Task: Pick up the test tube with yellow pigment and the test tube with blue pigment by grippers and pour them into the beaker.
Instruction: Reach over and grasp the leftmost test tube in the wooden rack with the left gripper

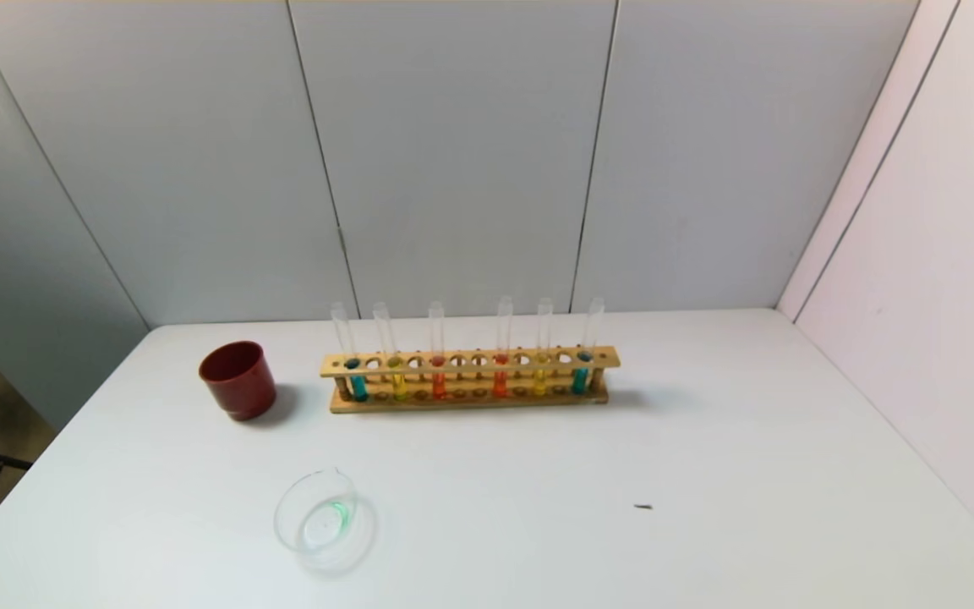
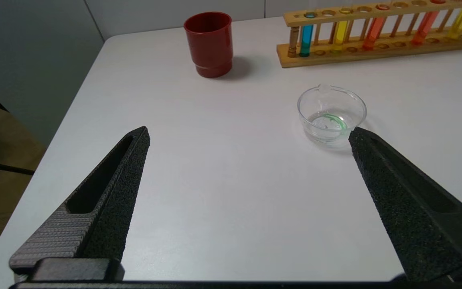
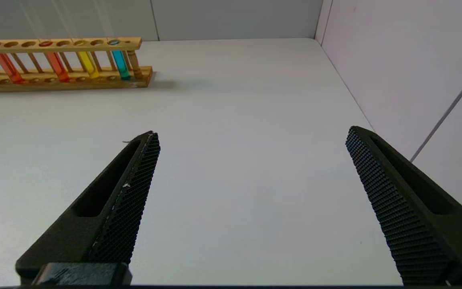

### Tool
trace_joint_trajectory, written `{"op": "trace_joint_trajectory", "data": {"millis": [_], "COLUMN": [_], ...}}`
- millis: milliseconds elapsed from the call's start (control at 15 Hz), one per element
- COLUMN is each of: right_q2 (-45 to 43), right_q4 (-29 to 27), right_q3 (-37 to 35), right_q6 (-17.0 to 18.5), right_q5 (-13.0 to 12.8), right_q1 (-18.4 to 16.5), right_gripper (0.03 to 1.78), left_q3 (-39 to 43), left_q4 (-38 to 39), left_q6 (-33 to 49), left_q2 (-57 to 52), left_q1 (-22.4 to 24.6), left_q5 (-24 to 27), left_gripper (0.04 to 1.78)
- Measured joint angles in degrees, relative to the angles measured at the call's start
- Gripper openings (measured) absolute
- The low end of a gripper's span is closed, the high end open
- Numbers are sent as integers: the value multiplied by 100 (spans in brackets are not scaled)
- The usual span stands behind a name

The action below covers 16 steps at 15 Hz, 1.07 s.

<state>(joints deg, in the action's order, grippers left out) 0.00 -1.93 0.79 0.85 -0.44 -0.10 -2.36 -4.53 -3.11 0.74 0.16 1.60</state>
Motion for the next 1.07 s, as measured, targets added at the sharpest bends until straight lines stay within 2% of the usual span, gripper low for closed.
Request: {"op": "trace_joint_trajectory", "data": {"millis": [267,600,867,1067], "right_q2": [0,0,0,0], "right_q4": [0,0,0,0], "right_q3": [0,0,0,0], "right_q6": [2,2,2,2], "right_q5": [0,0,-2,-2], "right_q1": [0,0,0,0], "right_gripper": [170,170,170,170], "left_q3": [-595,-1401,-1690,-1875], "left_q4": [24,508,1467,2194], "left_q6": [33,33,5,2], "left_q2": [757,2237,3701,4845], "left_q1": [-9,-34,-87,-263], "left_q5": [410,892,1207,1259], "left_gripper": [175,175,175,175]}}
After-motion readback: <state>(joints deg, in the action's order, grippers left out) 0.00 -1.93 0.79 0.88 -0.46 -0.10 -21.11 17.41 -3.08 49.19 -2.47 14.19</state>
